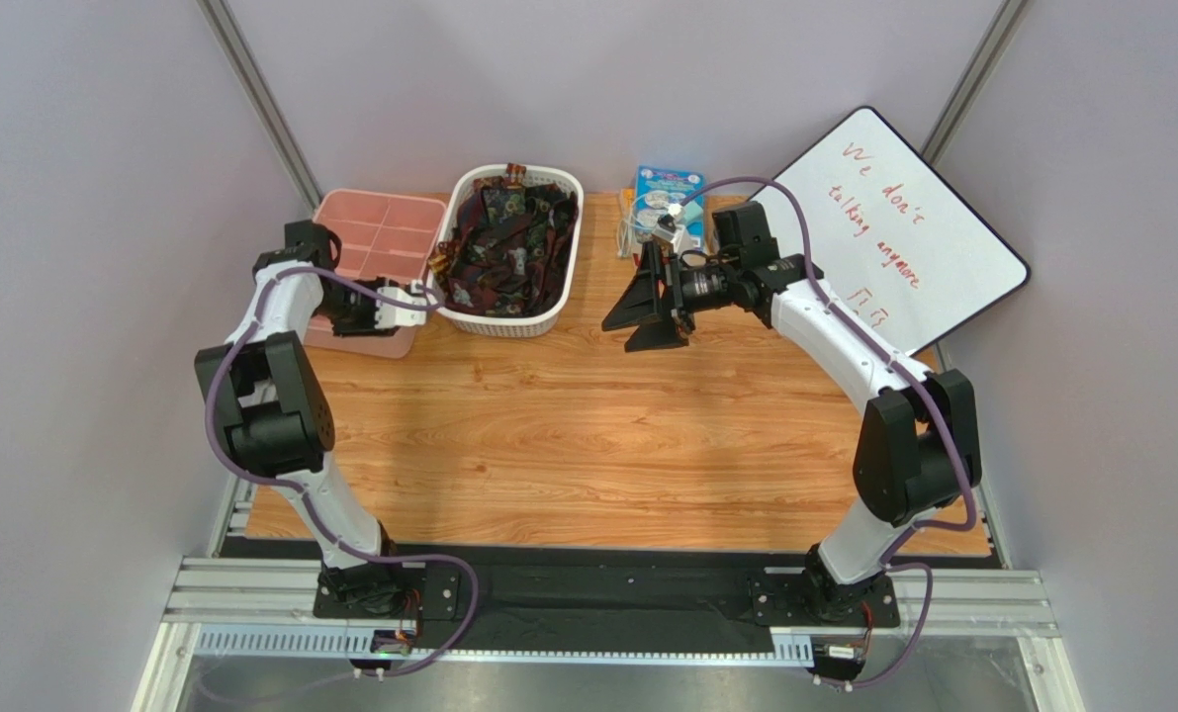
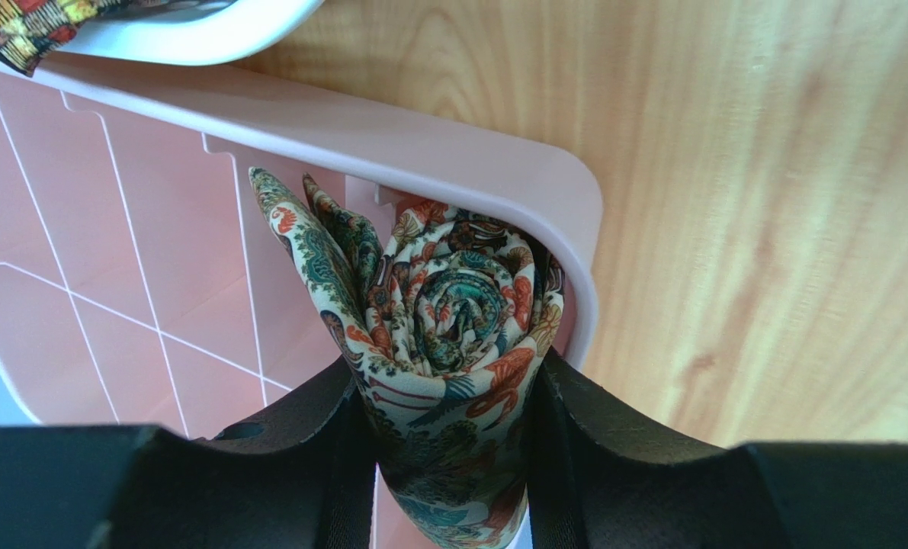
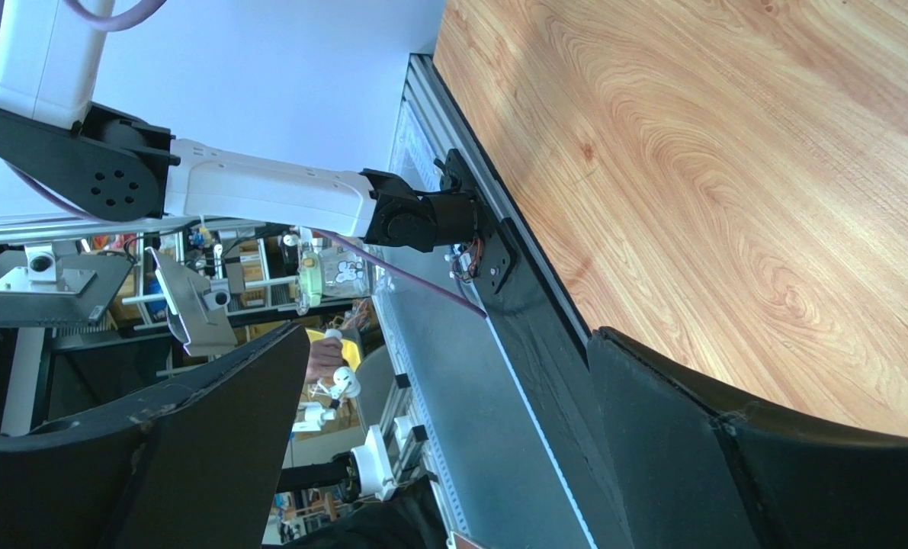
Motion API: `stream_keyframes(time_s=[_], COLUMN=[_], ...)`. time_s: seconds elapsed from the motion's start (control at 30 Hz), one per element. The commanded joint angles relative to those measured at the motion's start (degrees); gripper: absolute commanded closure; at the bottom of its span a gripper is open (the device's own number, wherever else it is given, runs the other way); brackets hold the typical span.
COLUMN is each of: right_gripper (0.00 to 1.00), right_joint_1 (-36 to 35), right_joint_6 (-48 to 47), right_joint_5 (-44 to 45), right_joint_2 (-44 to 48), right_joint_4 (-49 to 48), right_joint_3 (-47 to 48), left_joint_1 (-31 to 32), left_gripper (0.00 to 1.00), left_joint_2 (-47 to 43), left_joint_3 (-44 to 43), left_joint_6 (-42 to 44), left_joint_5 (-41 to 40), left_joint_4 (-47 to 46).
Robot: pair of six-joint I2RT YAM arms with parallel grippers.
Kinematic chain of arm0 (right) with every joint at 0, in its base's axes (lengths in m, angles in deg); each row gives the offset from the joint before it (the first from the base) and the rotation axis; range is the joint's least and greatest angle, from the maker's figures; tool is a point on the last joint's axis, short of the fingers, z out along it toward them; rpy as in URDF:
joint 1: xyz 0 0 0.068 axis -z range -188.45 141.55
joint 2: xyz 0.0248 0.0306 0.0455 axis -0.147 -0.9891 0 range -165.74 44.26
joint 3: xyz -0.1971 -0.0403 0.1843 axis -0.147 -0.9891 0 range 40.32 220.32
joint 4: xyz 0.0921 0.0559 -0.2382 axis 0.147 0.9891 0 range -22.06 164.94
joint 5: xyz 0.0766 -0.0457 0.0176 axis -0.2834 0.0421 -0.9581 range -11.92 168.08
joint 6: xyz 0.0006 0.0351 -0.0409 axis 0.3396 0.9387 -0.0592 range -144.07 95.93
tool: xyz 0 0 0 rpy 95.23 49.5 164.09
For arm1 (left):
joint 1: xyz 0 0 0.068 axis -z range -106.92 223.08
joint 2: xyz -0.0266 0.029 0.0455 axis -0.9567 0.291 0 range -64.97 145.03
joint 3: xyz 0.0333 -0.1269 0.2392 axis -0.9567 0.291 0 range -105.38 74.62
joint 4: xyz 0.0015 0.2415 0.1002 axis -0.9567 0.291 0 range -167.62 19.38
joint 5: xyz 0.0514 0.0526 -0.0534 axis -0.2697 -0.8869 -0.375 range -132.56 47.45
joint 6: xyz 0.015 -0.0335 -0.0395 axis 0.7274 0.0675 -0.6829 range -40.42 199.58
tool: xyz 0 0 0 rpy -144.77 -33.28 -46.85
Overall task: Roll the ties
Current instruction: Move the storage box to the corner of the board.
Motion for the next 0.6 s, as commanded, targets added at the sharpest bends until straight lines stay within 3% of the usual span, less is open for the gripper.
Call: stream_keyframes(time_s=[0.0,0.2,0.37,0.5,0.57], right_gripper=[0.0,0.0,0.0,0.0,0.0], right_joint_1=[0.1,0.2,0.1,0.1,0.1], right_joint_6=[-0.4,-0.1,-0.2,-1.1,-1.3], right_joint_5=[-1.3,-1.4,-1.3,-1.3,-1.2], right_joint_2=[-0.7,-1.3,-1.1,-1.0,-1.0], right_joint_4=[-0.3,-0.3,-0.3,0.5,0.7], right_joint_3=[-0.1,0.5,0.3,0.1,0.4], left_joint_1=[0.1,3.8,4.9,2.7,1.8], left_gripper=[1.0,1.0,1.0,1.0,1.0], left_joint_2=[-4.4,-5.7,-5.4,0.7,3.1], left_joint_3=[0.0,2.9,2.9,-11.0,-18.3], left_joint_6=[-1.8,-11.1,-12.7,-19.8,-27.7], left_joint_5=[1.3,0.1,-2.8,0.5,3.7], left_joint_4=[6.5,10.3,9.7,19.5,21.8])
